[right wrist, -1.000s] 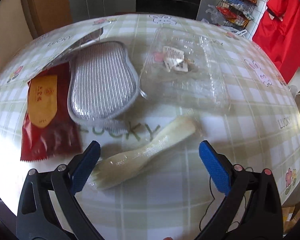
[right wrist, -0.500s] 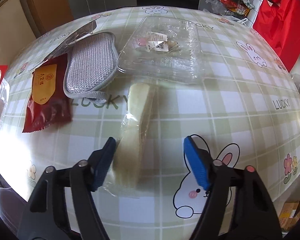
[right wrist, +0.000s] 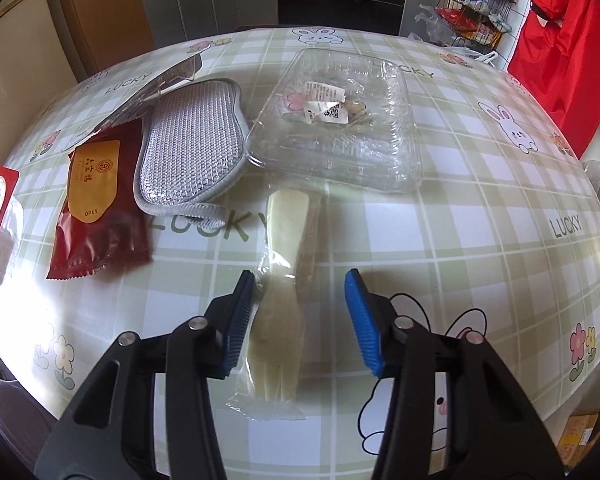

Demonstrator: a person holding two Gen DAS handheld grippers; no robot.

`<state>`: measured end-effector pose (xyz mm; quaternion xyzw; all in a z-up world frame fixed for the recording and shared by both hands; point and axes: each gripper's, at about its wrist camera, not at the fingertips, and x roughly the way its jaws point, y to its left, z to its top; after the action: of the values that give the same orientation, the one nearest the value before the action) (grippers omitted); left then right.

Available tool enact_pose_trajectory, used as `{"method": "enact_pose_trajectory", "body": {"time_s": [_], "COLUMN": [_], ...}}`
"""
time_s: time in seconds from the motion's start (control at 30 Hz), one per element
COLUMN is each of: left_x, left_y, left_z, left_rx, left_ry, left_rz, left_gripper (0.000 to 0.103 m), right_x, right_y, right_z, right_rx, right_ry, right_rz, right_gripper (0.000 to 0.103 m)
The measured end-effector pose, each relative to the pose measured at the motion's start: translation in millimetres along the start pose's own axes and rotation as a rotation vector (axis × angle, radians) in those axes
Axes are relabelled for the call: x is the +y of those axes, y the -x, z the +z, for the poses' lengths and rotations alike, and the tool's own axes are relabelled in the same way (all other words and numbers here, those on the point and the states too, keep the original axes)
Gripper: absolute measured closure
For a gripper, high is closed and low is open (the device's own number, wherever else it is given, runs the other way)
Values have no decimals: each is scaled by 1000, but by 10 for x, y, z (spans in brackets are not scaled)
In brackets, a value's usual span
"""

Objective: Collect trash
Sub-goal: 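Lift the plastic tray with the left tool while the right tool grasps the white wrapped stick, then release the white stick over the bin with the right tool while the left tool holds the tray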

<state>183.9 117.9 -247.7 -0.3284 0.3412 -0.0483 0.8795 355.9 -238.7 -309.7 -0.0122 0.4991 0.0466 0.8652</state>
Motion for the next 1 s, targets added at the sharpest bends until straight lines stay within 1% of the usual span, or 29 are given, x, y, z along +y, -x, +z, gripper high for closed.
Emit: {"method": "enact_pose_trajectory", "body": {"time_s": [0.1, 0.13, 0.17, 0.2, 0.23, 0.43, 0.5, 0.57, 0.63, 0.73, 0.87, 1.0], "left_x": [-3, -2, -2, -3, -3, -46, -71, -114, -165, -224, -288, -303], "left_y": [0, -1, -1, 0, 0, 59, 104, 167, 239, 338, 494, 650], "left_z": [1, 0, 0, -4, -3, 3, 21, 35, 43, 30, -17, -69], "left_rx": [-1, 0, 0, 0, 0, -6, -14, -23, -33, -42, -53, -63], "left_ry": [0, 0, 0, -1, -2, -10, -16, -25, -38, -51, -67, -67], "left_rz": [0, 0, -1, -1, 0, 2, 2, 1, -2, -6, -14, -12], "left_gripper": [66, 67, 67, 67, 67, 67, 67, 67, 66, 67, 66, 66], "right_x": [24, 37, 52, 70, 87, 83, 81, 89, 114, 144, 106, 146], "right_y": [14, 19, 32, 43, 56, 180, 290, 418, 531, 615, 725, 937], "right_z": [-21, -31, -44, -61, -81, -191, -215, -229, -255, -304, -375, -383], "right_rx": [-4, -5, -6, -7, -9, -30, -52, -74, -88, -94, -104, -139], "right_ry": [6, 10, 14, 19, 24, -8, -20, -21, -14, -8, -43, -25], "right_rz": [1, 7, 17, 25, 20, 72, 94, 114, 140, 155, 191, 216], "right_gripper": [58, 64, 72, 78, 79, 80, 82, 87, 87, 88, 88, 88]}}
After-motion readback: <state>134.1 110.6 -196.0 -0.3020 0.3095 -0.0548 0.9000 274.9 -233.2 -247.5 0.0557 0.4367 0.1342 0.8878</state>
